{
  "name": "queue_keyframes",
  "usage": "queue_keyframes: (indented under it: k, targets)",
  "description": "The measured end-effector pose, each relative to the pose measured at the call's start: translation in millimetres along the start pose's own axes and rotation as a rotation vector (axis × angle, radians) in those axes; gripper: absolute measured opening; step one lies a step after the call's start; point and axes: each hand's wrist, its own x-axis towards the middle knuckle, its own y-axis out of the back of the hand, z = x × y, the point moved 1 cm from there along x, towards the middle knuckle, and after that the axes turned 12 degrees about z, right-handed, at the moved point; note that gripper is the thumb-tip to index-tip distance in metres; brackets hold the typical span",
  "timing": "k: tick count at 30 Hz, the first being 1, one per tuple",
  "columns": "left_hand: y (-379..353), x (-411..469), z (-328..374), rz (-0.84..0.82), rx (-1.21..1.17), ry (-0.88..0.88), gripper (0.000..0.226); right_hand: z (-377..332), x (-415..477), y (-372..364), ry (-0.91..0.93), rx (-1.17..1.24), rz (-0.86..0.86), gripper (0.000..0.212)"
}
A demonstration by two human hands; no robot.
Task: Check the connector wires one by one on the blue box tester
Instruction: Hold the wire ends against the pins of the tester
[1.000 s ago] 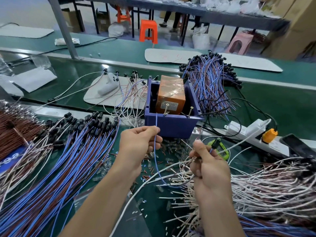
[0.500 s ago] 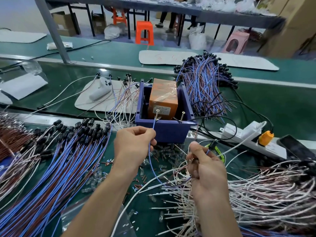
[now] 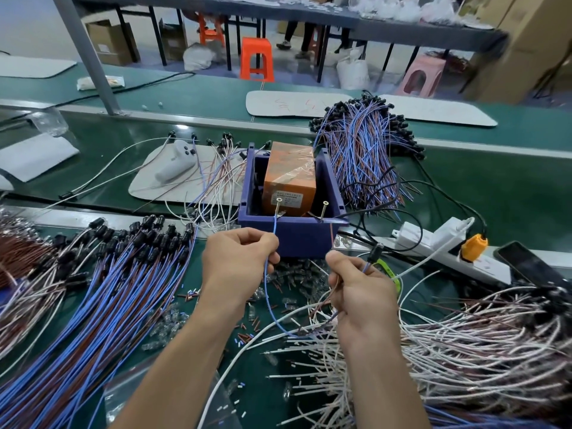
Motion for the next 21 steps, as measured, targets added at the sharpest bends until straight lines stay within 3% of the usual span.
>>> queue_keyframes:
  k: [18, 21]
  targets:
    - [1, 1, 1, -0.021, 0.009, -0.005, 0.026, -2, 6, -17, 0.106, -0.035, -0.033, 0.027]
    - [0, 0, 1, -0.024, 0.010, -0.007, 0.027, -2, 6, -17, 0.098, -0.035, -0.047, 0.034]
